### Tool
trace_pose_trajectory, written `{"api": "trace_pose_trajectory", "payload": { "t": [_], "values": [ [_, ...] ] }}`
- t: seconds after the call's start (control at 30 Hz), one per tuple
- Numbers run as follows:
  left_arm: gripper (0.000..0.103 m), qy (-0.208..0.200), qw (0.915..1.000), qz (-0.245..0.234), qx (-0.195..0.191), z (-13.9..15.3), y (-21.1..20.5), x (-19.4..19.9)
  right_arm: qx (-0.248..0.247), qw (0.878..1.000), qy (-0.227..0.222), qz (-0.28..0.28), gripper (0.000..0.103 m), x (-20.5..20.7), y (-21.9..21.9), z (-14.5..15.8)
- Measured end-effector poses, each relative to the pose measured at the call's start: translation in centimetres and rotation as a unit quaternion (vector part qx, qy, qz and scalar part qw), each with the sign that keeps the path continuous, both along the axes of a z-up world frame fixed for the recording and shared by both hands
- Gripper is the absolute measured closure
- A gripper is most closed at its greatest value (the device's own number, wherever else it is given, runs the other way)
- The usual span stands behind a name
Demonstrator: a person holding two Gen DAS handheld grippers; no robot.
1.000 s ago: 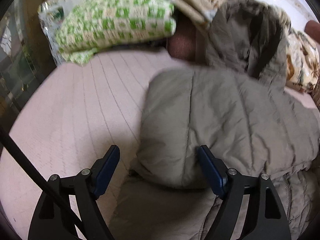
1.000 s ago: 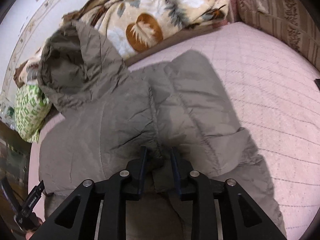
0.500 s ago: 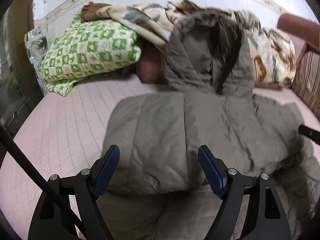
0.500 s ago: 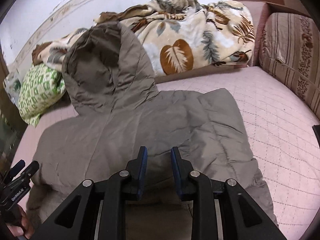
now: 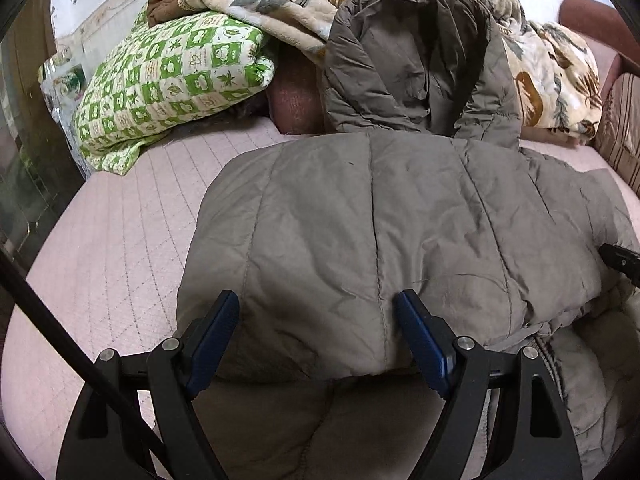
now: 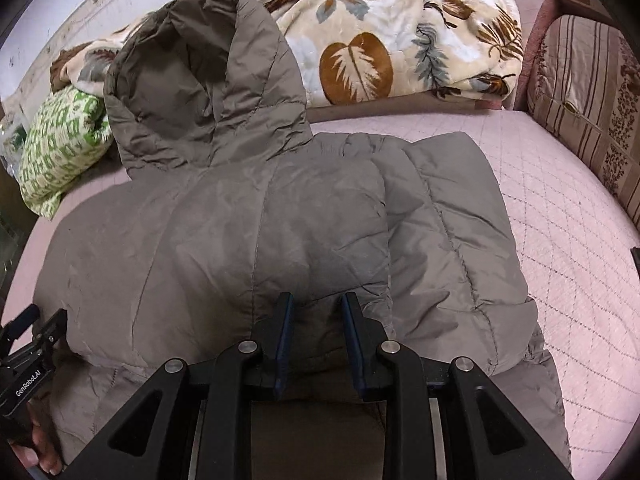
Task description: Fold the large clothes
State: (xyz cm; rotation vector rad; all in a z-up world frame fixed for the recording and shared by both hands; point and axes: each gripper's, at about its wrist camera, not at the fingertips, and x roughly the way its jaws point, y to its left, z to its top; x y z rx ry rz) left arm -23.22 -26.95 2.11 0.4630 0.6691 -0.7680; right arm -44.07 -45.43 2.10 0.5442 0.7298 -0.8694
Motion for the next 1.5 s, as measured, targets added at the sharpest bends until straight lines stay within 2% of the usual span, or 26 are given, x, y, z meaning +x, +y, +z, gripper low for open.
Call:
{"api": "trace_pose_trajectory", "payload": {
  "t": [0.3,1.5],
  "values": [
    [0.022,-0.029,0.9995,-0.002,0.013,-0.19,-0.41,-0.73,-0.008,1.0,0.015,0.004,0.076,0.36,0.16,-0.27],
    [0.022,-0.032,0.9994,-0.002,0.015,-0.22,-0.54,-0.94,-0.01,1.0,0.02,0.005,0.076,0.57,0.2,-0.3]
  ]
}}
